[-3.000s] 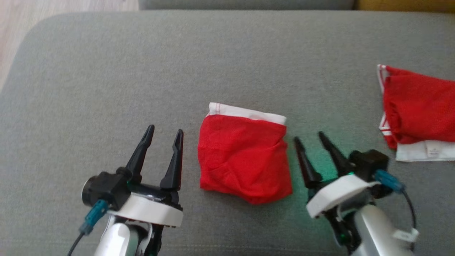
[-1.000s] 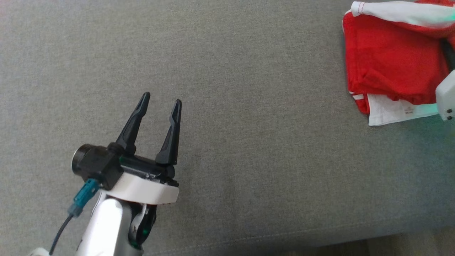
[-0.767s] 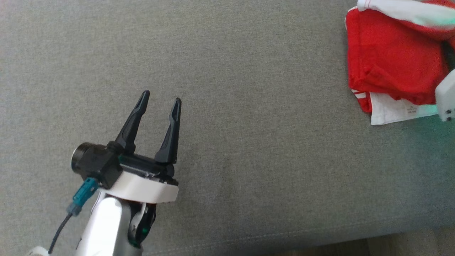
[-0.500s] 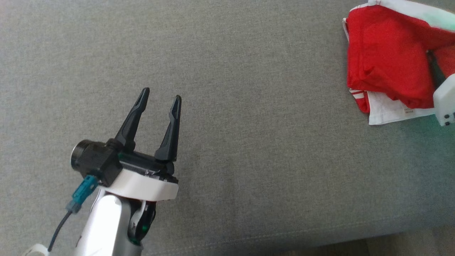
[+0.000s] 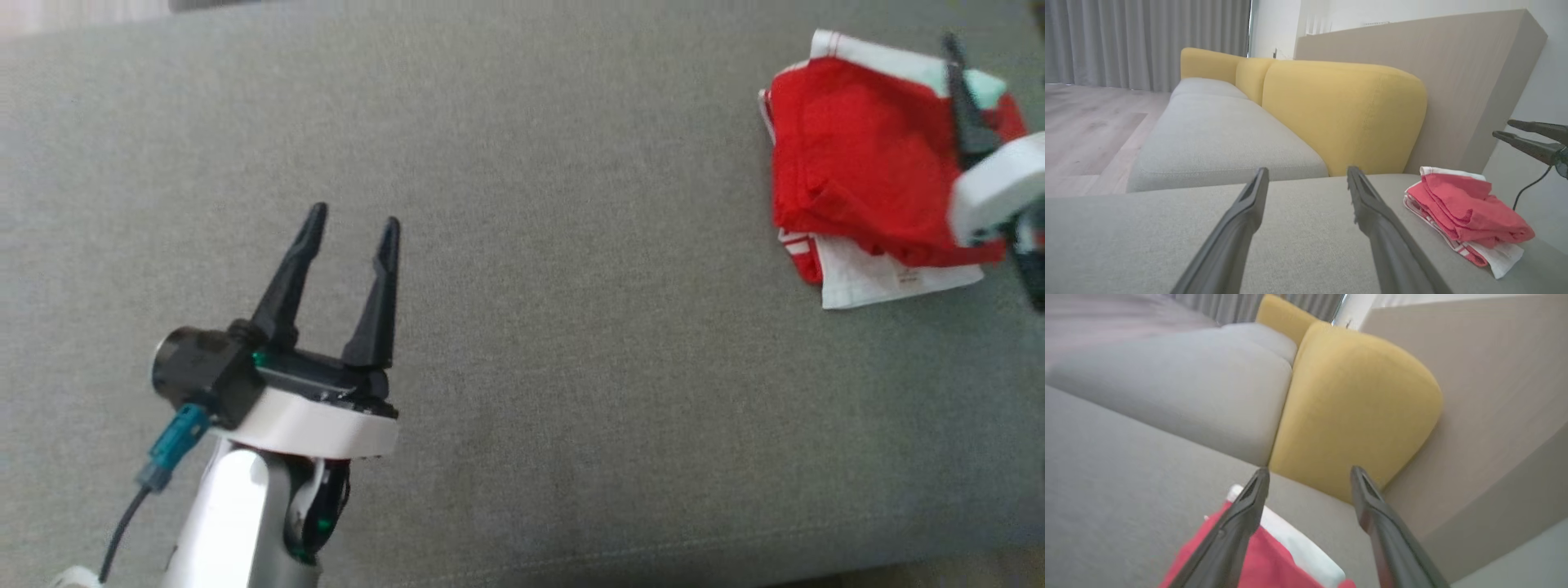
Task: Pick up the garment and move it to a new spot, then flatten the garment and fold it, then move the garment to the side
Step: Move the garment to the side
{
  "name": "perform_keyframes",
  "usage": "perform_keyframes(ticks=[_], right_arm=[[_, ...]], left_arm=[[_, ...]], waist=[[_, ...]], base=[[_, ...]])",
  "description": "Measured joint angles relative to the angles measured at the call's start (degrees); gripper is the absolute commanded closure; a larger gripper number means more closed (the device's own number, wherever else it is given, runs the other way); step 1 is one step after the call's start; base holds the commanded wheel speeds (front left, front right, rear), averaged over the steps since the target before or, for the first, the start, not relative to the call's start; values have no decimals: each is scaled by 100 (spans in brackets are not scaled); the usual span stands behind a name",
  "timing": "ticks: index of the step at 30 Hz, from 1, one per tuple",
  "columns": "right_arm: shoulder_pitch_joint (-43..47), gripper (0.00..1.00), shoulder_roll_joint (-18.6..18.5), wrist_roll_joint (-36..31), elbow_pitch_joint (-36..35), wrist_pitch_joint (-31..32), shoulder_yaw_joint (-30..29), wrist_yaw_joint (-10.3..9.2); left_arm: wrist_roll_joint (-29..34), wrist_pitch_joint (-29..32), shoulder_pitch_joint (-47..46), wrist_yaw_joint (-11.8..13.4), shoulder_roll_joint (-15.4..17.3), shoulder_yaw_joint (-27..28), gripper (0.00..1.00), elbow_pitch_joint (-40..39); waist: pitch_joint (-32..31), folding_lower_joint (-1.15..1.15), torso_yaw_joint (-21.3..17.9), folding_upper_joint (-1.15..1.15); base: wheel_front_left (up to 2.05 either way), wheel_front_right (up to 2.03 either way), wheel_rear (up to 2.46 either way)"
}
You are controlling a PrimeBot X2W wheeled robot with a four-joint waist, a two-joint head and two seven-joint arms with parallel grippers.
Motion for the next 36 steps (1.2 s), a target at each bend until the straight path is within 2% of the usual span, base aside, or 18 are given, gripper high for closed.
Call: perform_keyframes(ticks=[6, 12, 18, 26, 31, 36], right_arm=[[392, 0, 634, 205, -724, -399, 52, 0], [1494, 0, 1340, 447, -1221, -759, -89, 0], [2721, 0, 1897, 513, -1481, -1152, -115, 0], [3727, 0, 2115, 268, -1547, -1647, -162, 0], [3958, 0, 2125, 483, -1536, -1822, -224, 0], [4014, 0, 2127, 573, -1534, -1882, -238, 0]], left_arm=[[-99, 0, 164, 127, 0, 123, 0, -120], [-156, 0, 430, 233, 1, 158, 0, -113], [-189, 0, 874, 283, 2, 86, 0, 163], [-92, 0, 1283, 472, 7, 111, 0, 292], [-27, 0, 1455, 630, 7, 146, 0, 382], [19, 0, 1485, 631, 9, 149, 0, 183]], waist=[[-446, 0, 59, 0], [-925, 0, 208, 0], [-1334, 0, 444, 0], [-1573, -1, 651, 0], [-1636, -1, 661, 0], [-1637, -1, 654, 0]], base=[[0, 0, 0], [0, 0, 0], [0, 0, 0], [0, 0, 0], [0, 0, 0], [0, 0, 0]])
